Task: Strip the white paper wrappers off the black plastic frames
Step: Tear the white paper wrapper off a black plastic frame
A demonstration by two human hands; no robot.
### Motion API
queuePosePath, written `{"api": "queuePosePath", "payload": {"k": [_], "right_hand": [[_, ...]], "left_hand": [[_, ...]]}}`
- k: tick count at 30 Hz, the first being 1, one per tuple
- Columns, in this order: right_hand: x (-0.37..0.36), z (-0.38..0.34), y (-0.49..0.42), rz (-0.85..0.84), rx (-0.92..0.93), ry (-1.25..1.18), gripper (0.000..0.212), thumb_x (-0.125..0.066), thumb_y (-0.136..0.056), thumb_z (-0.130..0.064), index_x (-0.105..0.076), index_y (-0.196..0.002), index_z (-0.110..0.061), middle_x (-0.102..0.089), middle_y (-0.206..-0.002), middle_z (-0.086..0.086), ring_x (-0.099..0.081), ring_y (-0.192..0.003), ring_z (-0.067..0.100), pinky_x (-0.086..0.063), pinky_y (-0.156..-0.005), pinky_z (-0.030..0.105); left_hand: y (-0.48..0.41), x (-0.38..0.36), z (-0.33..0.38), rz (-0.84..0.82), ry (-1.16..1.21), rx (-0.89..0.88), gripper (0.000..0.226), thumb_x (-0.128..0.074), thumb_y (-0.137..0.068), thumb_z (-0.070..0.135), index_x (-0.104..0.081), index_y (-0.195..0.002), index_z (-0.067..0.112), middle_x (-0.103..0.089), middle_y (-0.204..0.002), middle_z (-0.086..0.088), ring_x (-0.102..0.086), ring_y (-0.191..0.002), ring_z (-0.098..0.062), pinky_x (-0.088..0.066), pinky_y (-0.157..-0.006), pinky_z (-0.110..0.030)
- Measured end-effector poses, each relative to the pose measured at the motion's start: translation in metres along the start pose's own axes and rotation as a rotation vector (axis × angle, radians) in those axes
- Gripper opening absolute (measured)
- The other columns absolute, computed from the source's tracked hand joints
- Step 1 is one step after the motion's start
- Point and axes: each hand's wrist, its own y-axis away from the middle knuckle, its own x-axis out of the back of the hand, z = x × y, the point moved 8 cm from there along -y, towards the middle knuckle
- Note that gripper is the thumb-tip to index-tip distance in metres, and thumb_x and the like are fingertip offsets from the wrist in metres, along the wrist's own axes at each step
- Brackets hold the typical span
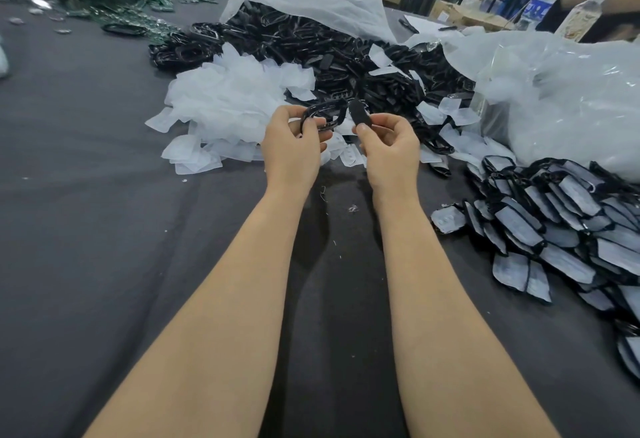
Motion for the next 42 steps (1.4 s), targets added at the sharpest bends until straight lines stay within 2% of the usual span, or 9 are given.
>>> {"api": "queuePosePath", "payload": {"k": [3, 7, 14, 19, 23, 27, 30, 35, 42], "right_hand": [[-0.001, 0.002, 0.000, -0.008, -0.037, -0.038, 0.016, -0.062, -0.088, -0.004, -0.055, -0.087, -0.019, -0.069, -0.097, 0.012, -0.061, -0.082, 0.011, -0.050, -0.077, 0.023], [-0.001, -0.002, 0.002, -0.028, -0.015, -0.090, 0.021, -0.058, -0.090, -0.002, -0.052, -0.082, -0.020, -0.058, -0.077, -0.002, -0.055, -0.075, 0.013, -0.048, -0.067, 0.021], [-0.016, -0.029, 0.014, -0.103, 0.318, 0.397, 0.016, -0.057, -0.087, -0.003, -0.060, -0.086, -0.018, -0.056, -0.085, -0.005, -0.054, -0.083, 0.014, -0.045, -0.079, 0.027], [-0.016, -0.031, 0.016, -0.053, 0.348, 0.502, 0.012, -0.057, -0.088, -0.004, -0.065, -0.096, -0.010, -0.052, -0.094, 0.002, -0.052, -0.088, 0.015, -0.045, -0.083, 0.030], [-0.016, -0.027, 0.015, -0.073, 0.275, 0.399, 0.017, -0.053, -0.089, -0.003, -0.067, -0.094, -0.012, -0.056, -0.103, 0.004, -0.051, -0.079, 0.003, -0.041, -0.076, 0.007], [-0.014, -0.010, 0.009, -0.085, 0.030, 0.017, 0.014, -0.057, -0.090, -0.004, -0.060, -0.098, -0.015, -0.062, -0.105, 0.010, -0.060, -0.090, 0.016, -0.052, -0.087, 0.029], [-0.016, 0.002, 0.007, -0.102, -0.116, -0.174, 0.016, -0.059, -0.092, -0.006, -0.054, -0.105, -0.013, -0.062, -0.100, 0.010, -0.062, -0.083, 0.016, -0.054, -0.071, 0.019], [-0.015, 0.005, 0.004, -0.091, -0.133, -0.213, 0.017, -0.060, -0.091, -0.003, -0.055, -0.106, -0.009, -0.063, -0.087, 0.003, -0.061, -0.073, 0.011, -0.052, -0.064, 0.015], [-0.012, 0.002, 0.005, -0.074, -0.092, -0.141, 0.020, -0.060, -0.088, 0.000, -0.055, -0.087, -0.019, -0.061, -0.080, 0.001, -0.059, -0.067, 0.009, -0.052, -0.064, 0.017]], "left_hand": [[0.000, 0.000, 0.000, 0.003, 0.015, 0.009, 0.017, -0.045, -0.096, 0.005, -0.047, -0.092, 0.021, -0.071, -0.093, -0.005, -0.071, -0.076, -0.009, -0.052, -0.063, -0.017], [0.002, 0.000, 0.000, -0.012, 0.036, 0.023, 0.020, -0.043, -0.097, 0.004, -0.047, -0.091, 0.023, -0.070, -0.091, -0.006, -0.070, -0.071, -0.009, -0.053, -0.063, -0.017], [0.002, -0.002, 0.001, -0.038, -0.006, 0.021, 0.005, -0.047, -0.098, 0.013, -0.052, -0.097, 0.015, -0.067, -0.084, -0.004, -0.069, -0.071, -0.013, -0.057, -0.069, -0.023], [0.004, -0.006, 0.003, -0.099, -0.070, -0.026, 0.011, -0.058, -0.094, 0.012, -0.050, -0.100, 0.015, -0.068, -0.081, -0.001, -0.069, -0.072, -0.010, -0.058, -0.074, -0.024], [0.003, -0.003, 0.005, -0.075, -0.076, -0.038, 0.017, -0.057, -0.094, 0.007, -0.048, -0.092, 0.022, -0.067, -0.083, -0.002, -0.066, -0.069, -0.008, -0.057, -0.073, -0.023], [0.003, -0.004, 0.006, -0.076, -0.062, -0.037, 0.013, -0.057, -0.094, 0.008, -0.050, -0.095, 0.019, -0.067, -0.084, -0.003, -0.066, -0.064, -0.004, -0.056, -0.069, -0.020], [0.004, -0.006, 0.005, -0.100, -0.066, -0.036, 0.012, -0.058, -0.093, 0.009, -0.051, -0.098, 0.017, -0.069, -0.088, -0.004, -0.068, -0.068, -0.007, -0.056, -0.071, -0.022], [0.005, -0.008, 0.005, -0.128, -0.045, -0.024, 0.014, -0.059, -0.093, 0.010, -0.052, -0.092, 0.023, -0.068, -0.088, -0.002, -0.068, -0.067, -0.006, -0.054, -0.066, -0.018], [0.006, -0.007, 0.003, -0.124, -0.147, -0.039, 0.011, -0.056, -0.094, 0.007, -0.052, -0.095, 0.017, -0.068, -0.083, -0.007, -0.069, -0.064, -0.006, -0.058, -0.071, -0.023]]}}
